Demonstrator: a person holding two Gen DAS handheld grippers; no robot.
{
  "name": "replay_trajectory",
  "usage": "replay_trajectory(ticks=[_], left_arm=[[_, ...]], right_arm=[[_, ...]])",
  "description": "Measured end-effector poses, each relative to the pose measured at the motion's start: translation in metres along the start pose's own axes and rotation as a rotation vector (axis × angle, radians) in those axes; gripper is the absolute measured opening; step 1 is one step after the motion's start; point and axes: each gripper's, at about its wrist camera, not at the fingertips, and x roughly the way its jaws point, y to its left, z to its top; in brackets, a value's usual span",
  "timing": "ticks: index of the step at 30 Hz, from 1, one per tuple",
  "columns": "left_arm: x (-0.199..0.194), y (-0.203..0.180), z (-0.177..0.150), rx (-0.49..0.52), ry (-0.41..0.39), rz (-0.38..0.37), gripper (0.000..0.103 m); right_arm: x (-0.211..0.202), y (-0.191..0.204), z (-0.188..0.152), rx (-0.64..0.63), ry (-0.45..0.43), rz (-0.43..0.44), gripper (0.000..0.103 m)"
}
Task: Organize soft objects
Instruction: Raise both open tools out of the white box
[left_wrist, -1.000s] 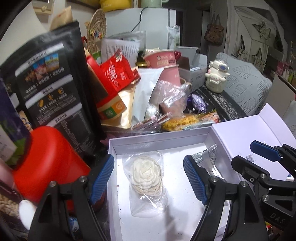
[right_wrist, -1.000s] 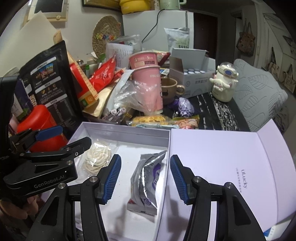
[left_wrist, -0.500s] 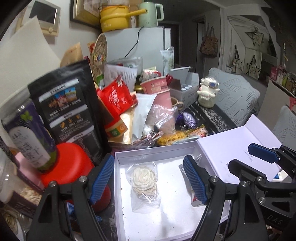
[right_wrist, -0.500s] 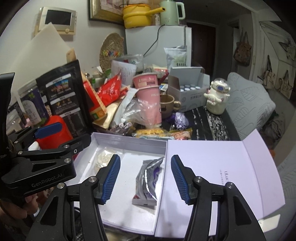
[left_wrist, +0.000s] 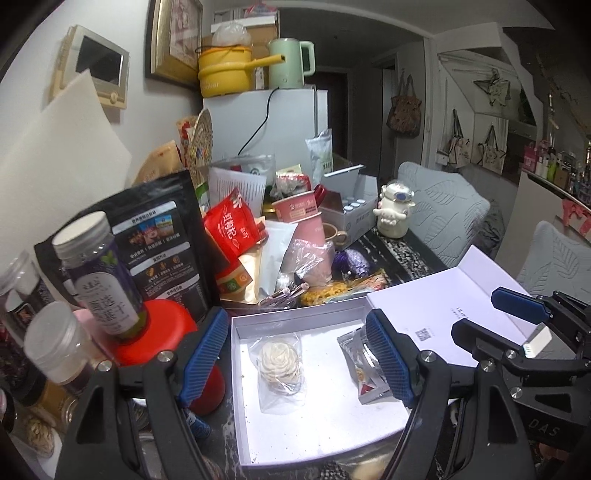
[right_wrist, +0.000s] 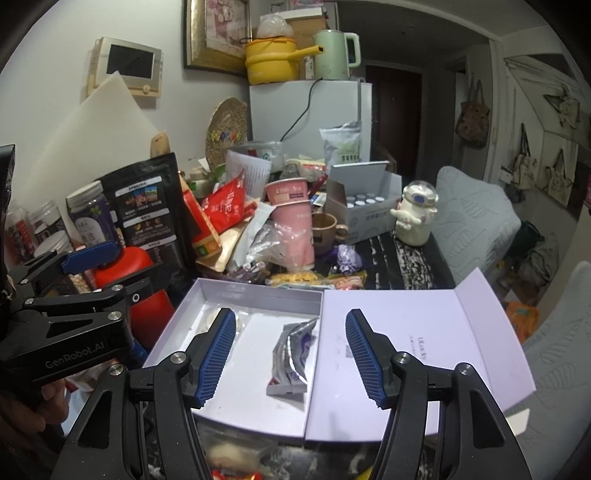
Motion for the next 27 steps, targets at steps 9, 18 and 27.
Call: replay_trajectory(ticks=[9,18,27], left_arm=[[-0.042,-0.006,-0.017,0.005,-0.019,-0.030,0.077],[-0.077,-0.010,-0.046,0.000,-0.015,-0.049,0.077],[-0.102,-0.015,-0.088,-0.016,0.026,-0.099,0.077]], right_arm=[[-0.045,0.002,-0.019,0.012,-0.039,-0.007,0.064],[-0.080,0.007,-0.051,0.021,-0.042,-0.013,0.064],[-0.106,0.015,-0.088,0.038,-0.019,-0.018,0.065]])
